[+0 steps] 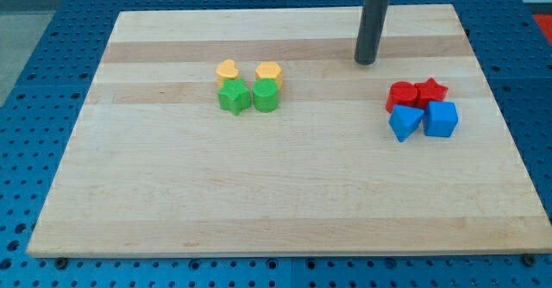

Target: Move red blocks to the bottom of the green circle

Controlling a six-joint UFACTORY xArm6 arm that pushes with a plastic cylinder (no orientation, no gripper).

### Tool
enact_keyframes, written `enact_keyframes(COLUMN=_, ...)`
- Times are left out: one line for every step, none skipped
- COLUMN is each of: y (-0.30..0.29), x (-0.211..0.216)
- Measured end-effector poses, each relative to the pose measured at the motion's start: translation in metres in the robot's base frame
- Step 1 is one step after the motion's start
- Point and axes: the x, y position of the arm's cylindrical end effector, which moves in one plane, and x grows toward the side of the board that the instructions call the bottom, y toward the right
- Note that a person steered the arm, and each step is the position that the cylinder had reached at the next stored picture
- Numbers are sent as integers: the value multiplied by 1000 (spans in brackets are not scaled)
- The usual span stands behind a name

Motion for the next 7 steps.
enact_keyframes(y=1, x=-12)
enact_keyframes(y=49, x=-9)
enact_keyframes(y=129, x=37)
enact_keyframes(y=155, x=93)
enact_keyframes(y=130, x=116)
enact_keyframes(y=124, x=108)
enact_keyframes(y=79, x=103)
